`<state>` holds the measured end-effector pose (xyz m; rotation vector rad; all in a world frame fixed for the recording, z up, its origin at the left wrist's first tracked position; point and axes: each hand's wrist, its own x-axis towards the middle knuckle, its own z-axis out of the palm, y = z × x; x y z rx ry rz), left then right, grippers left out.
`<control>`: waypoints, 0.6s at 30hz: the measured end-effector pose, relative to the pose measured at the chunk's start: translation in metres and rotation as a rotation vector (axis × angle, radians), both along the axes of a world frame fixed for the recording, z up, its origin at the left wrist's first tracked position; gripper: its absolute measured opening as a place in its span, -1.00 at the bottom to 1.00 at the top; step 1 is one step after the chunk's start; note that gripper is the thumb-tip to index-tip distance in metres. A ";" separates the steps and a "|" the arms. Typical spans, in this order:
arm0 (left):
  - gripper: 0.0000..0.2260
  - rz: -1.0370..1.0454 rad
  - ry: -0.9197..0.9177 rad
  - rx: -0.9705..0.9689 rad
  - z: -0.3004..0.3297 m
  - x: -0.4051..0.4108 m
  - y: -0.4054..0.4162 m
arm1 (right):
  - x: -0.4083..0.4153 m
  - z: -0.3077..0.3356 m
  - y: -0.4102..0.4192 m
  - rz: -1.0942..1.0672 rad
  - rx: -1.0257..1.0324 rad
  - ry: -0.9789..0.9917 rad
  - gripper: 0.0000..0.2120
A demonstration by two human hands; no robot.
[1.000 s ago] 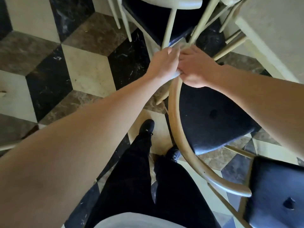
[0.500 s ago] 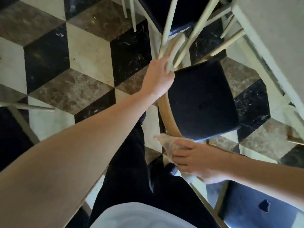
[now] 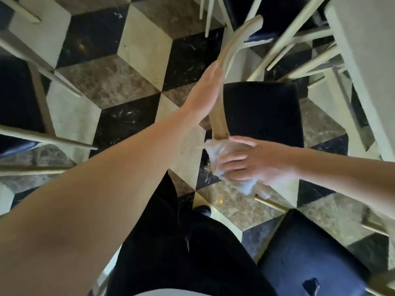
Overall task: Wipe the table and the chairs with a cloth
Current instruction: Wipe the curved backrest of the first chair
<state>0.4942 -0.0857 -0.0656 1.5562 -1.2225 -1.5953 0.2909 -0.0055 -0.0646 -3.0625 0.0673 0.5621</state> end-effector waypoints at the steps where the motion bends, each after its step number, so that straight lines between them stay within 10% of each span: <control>1: -0.81 0.009 0.045 0.033 0.007 0.002 0.000 | 0.013 0.003 -0.018 0.000 -0.003 -0.016 -0.55; 11: -0.72 0.153 -0.016 -0.050 0.013 0.033 0.008 | 0.091 0.007 -0.131 -0.770 -0.122 -0.034 -0.60; 18: -0.71 0.100 -0.016 -0.100 -0.001 0.022 0.002 | 0.046 -0.003 -0.022 -0.534 0.036 -0.191 -0.50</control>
